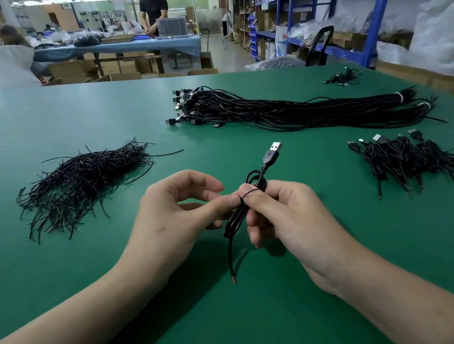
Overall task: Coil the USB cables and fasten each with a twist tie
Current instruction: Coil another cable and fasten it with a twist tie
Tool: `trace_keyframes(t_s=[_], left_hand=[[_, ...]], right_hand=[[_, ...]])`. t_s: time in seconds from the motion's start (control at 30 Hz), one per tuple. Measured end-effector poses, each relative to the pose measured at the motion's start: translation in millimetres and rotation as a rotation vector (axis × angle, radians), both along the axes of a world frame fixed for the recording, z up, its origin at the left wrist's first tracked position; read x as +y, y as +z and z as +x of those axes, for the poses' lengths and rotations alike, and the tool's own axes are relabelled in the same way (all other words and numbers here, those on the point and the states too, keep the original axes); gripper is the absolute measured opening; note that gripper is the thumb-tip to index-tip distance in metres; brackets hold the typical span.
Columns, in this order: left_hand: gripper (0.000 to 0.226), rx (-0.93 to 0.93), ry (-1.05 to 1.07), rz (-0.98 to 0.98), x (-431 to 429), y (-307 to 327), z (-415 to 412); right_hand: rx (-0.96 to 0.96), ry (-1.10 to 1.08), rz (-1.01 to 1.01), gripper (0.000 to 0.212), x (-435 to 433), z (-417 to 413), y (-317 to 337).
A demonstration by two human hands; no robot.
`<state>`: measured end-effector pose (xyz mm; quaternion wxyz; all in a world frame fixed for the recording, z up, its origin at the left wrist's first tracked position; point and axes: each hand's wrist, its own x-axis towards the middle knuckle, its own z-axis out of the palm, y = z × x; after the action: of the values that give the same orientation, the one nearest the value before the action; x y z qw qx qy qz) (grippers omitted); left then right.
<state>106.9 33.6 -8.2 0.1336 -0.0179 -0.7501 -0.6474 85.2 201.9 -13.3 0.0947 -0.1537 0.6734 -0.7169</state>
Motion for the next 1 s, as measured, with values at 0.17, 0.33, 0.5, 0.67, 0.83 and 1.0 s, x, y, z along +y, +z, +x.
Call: trace_keyframes(t_s=[0.17,0.33,0.5,0.67,0.83,1.0], left_hand=[[0.03,-0.13,-0.052,-0.031,0,2,1],[0.038,-0.234,-0.181,0.101,-3,4,2],[0.032,-0.26,-0.289,0.188,-8,8,2],[0.037,-0.248,-0.322,0.21,-9,7,1],[0.032,-0.211,-0.339,0.175,-9,5,1],[0.033,-0.162,-0.273,0.092,-7,2,2]], right_hand=[[0.011,0.001,-0.008,0.023,1,-1,-1],[0.065,-0.001,0.032,0.021,1,-2,-2],[0.115,0.009,0.072,0.023,2,0,0],[0.119,0.014,0.064,0.024,2,1,0],[0.155,0.028,0.114,0.027,4,-1,-1],[0.087,0.091,0.124,0.021,7,-1,-2]])
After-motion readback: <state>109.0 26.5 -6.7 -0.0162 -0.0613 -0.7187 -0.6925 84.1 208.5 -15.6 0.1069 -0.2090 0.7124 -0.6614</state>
